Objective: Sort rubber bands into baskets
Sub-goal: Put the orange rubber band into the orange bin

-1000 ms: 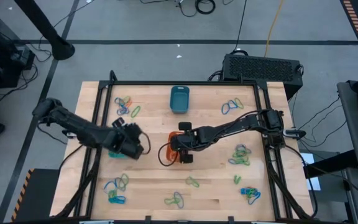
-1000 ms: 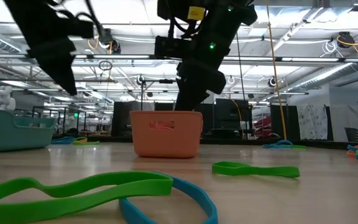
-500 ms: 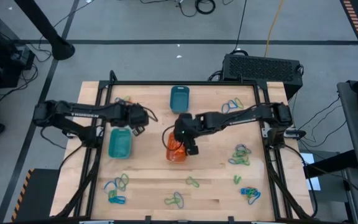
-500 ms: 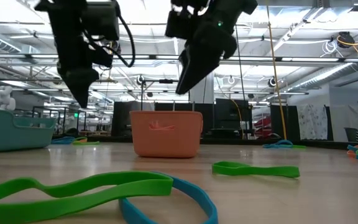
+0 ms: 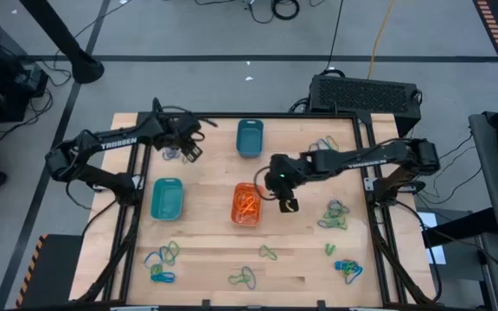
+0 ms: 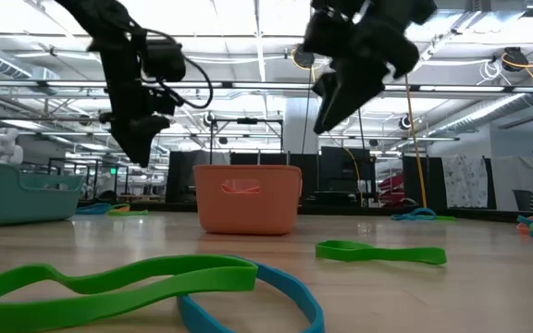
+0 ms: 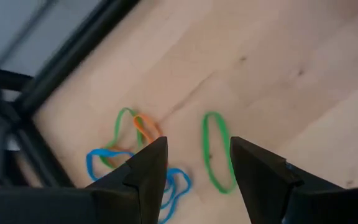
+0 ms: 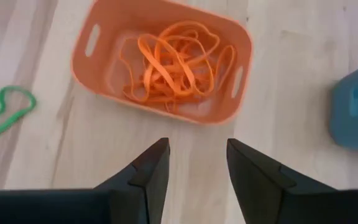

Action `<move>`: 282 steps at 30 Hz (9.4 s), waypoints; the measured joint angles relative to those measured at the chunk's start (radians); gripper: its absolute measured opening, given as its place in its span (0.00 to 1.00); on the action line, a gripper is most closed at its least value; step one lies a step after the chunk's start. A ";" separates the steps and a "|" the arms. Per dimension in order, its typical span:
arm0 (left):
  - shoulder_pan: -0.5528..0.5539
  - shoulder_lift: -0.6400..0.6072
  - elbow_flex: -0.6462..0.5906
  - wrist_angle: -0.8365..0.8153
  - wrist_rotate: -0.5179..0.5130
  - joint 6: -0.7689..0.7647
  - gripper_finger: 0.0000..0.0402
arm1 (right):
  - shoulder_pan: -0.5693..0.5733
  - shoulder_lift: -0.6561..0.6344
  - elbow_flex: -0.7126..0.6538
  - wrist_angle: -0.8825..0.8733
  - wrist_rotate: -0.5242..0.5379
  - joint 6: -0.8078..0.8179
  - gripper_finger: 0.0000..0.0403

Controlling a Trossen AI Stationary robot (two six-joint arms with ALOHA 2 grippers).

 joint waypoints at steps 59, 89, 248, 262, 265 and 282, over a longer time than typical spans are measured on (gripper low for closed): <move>0.100 -0.052 0.014 0.058 0.357 0.127 0.01 | 0.002 -0.103 -0.316 0.385 0.002 0.112 0.36; -0.578 0.280 0.015 0.750 0.533 0.024 0.00 | 0.014 -0.103 -0.316 0.492 0.002 0.107 0.36; 0.252 0.171 -0.134 0.061 0.138 0.018 0.25 | 0.050 -0.102 -0.316 0.431 0.002 0.111 0.36; 0.251 0.249 -0.129 0.080 0.139 0.005 0.22 | 0.050 -0.102 -0.316 0.430 0.002 0.111 0.36; 0.250 0.249 -0.129 0.078 0.144 0.021 0.11 | 0.050 -0.102 -0.316 0.430 0.002 0.110 0.36; 0.202 -0.013 -0.133 0.112 0.097 0.027 0.00 | 0.055 -0.102 -0.316 0.420 0.002 0.129 0.36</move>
